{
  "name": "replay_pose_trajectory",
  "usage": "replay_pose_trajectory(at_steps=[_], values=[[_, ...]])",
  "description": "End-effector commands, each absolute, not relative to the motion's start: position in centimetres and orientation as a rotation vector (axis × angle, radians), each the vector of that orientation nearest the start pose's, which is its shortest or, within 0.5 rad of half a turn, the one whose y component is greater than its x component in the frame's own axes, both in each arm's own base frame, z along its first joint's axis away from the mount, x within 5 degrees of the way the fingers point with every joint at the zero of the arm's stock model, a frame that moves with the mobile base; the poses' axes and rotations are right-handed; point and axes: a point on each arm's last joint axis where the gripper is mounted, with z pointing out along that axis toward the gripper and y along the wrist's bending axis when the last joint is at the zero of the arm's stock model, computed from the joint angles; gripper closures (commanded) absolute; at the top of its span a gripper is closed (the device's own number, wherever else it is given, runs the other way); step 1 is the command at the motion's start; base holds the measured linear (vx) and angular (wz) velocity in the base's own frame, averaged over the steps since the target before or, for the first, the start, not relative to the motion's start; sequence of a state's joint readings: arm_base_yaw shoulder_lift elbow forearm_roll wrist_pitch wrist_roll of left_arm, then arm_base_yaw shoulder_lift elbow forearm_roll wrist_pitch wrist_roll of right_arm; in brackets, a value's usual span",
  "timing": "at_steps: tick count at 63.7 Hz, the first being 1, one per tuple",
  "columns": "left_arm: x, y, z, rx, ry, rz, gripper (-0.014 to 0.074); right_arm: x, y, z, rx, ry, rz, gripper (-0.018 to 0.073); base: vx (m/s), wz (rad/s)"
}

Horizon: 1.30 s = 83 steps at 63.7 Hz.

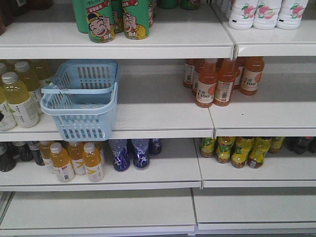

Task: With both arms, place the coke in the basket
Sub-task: 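Grasp the light-blue basket handle with the left gripper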

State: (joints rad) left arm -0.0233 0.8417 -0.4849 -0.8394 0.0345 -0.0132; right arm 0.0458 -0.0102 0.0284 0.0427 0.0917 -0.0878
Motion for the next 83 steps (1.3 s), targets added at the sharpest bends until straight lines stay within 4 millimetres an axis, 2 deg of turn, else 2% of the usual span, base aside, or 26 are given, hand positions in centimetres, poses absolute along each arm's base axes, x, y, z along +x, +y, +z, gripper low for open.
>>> replay_pose_trajectory(at_steps=[1, 15, 23, 32, 46, 67, 72, 76, 83], values=[[20.6, -0.8, 30.4, -0.868, 1.704, -0.704, 0.0074, 5.6, 0.2, 20.0, -0.075, 1.508, -0.009, 0.0569, 0.00, 0.00], [27.6, -2.5, 31.2, -0.970, 1.768, -0.830, 0.0074, 5.6, 0.2, 20.0, -0.075, 1.508, -0.009, 0.0569, 0.00, 0.00], [31.3, -2.8, 30.6, -1.110, 1.743, -0.898, 0.0074, 5.6, 0.2, 20.0, -0.075, 1.508, -0.009, 0.0569, 0.00, 0.00], [34.4, -3.1, 29.8, -1.221, 1.717, -0.963, 0.0074, 5.6, 0.2, 20.0, -0.075, 1.508, -0.009, 0.0569, 0.00, 0.00], [38.1, -3.8, 28.5, -1.264, 1.747, -1.019, 0.0074, 5.6, 0.2, 20.0, -0.075, 1.508, -0.009, 0.0569, 0.00, 0.00], [42.4, -4.4, 26.3, -1.322, 1.758, -1.068, 0.0085, 5.6, 0.2, 20.0, -0.075, 1.508, -0.009, 0.0569, 0.00, 0.00], [43.4, -4.5, 25.9, -1.343, 1.749, -1.094, 0.0127, 5.6, 0.2, 20.0, -0.075, 1.508, -0.009, 0.0569, 0.00, 0.00], [44.0, -4.8, 25.9, -1.342, 1.755, -1.128, 0.0192, 5.6, 0.2, 20.0, -0.075, 1.508, -0.009, 0.0569, 0.00, 0.00], [44.4, -5.2, 26.2, -1.313, 1.769, -1.165, 0.0391, 5.6, 0.2, 20.0, -0.075, 1.508, -0.009, 0.0569, 0.00, 0.00]])
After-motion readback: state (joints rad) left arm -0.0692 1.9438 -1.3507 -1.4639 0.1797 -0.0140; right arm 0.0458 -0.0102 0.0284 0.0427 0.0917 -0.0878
